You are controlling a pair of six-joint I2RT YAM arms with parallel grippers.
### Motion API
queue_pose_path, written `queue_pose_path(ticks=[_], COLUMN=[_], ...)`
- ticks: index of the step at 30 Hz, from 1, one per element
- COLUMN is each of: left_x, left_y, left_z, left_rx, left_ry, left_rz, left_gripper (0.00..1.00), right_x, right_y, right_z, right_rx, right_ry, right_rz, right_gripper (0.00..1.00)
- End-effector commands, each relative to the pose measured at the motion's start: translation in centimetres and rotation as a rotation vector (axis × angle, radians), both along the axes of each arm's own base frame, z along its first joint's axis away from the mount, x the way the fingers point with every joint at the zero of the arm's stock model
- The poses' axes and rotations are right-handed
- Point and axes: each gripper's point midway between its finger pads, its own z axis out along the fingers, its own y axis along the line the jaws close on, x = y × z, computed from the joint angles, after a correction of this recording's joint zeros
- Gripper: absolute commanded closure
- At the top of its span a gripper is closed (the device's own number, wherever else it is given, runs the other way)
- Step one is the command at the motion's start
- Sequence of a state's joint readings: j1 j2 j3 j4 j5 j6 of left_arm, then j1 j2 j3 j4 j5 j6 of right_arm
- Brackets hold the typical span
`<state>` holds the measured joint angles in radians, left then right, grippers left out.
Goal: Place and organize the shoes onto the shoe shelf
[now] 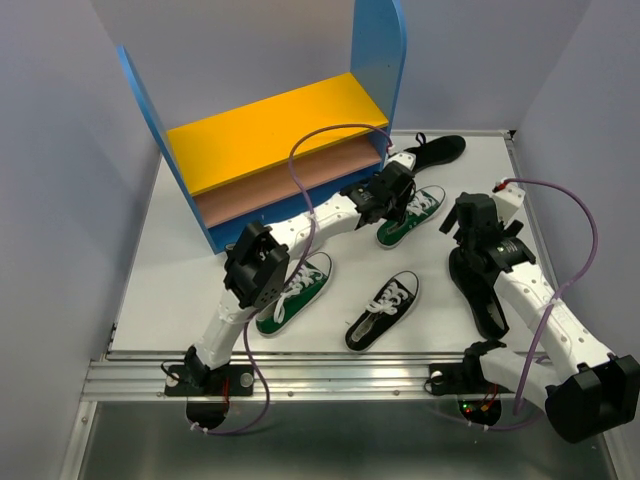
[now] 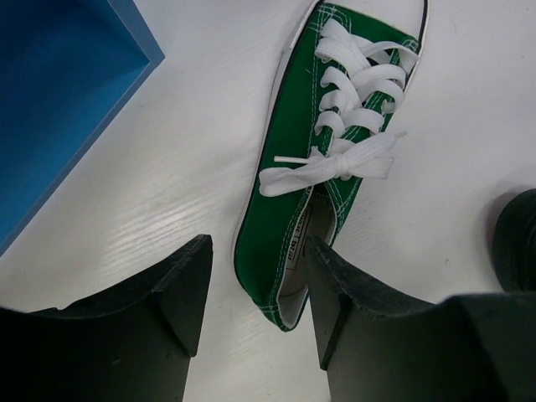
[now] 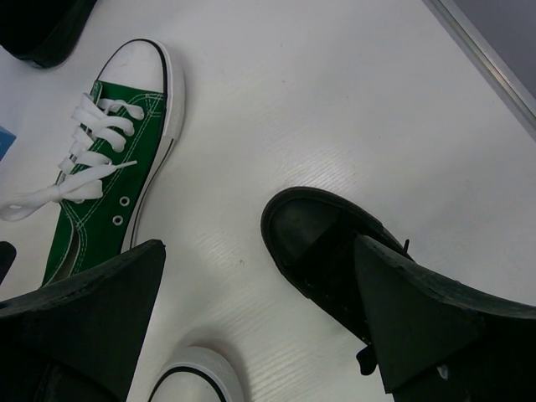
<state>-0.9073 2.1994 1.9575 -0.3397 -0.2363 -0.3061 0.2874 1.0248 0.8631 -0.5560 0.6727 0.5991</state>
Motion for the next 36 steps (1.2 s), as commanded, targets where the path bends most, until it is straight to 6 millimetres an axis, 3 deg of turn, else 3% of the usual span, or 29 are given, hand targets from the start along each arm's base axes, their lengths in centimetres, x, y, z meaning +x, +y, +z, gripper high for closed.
queue_pose_path(ticks=[1, 8, 14, 17, 21, 25, 34, 36], left_x=[0.5, -0.8, -1.4, -1.8, -2.3, -3.1, -2.8, -2.6], left_y=[-0.9, -0.6, -0.2, -0.2, 0.2, 0.4, 0.4, 0.6], left_z=[-1.0, -4.5, -6.2, -6.7, -7.5, -7.6, -7.2, -8.3], left_rx=[-0.010, 0.032, 0.059, 0.067, 0.112, 0.139, 0.170, 0.206], left_ry=[0.023, 0.100, 0.141, 0.151, 0.165, 0.156, 0.119, 0.130], left_rz=[-0.026, -0.054, -0.059, -0.075, -0.096, -0.121, -0.118, -0.111], left_gripper=[0.42, 0.44, 0.46, 0.44, 0.32, 0.27, 0.37, 0.37], right_x=[0.0, 0.1, 0.1, 0.1, 0.1, 0.1, 0.2, 0.4], right_y=[-0.1, 0.0, 0.3, 0.3, 0.4, 0.4, 0.8, 0.9], right_z=[1.3, 1.2, 0.9, 1.1, 1.1, 1.1, 0.6, 0.7], right_rx=[0.017, 0.023, 0.035, 0.039, 0.043, 0.046, 0.060, 0.062], right_ry=[-0.038, -0.037, -0.031, -0.036, -0.040, -0.040, -0.027, -0.026], right_rz=[-0.010, -0.011, -0.006, -0.002, -0.003, -0.001, 0.007, 0.011], right_gripper=[0.00, 0.00, 0.00, 0.00, 0.00, 0.00, 0.00, 0.00])
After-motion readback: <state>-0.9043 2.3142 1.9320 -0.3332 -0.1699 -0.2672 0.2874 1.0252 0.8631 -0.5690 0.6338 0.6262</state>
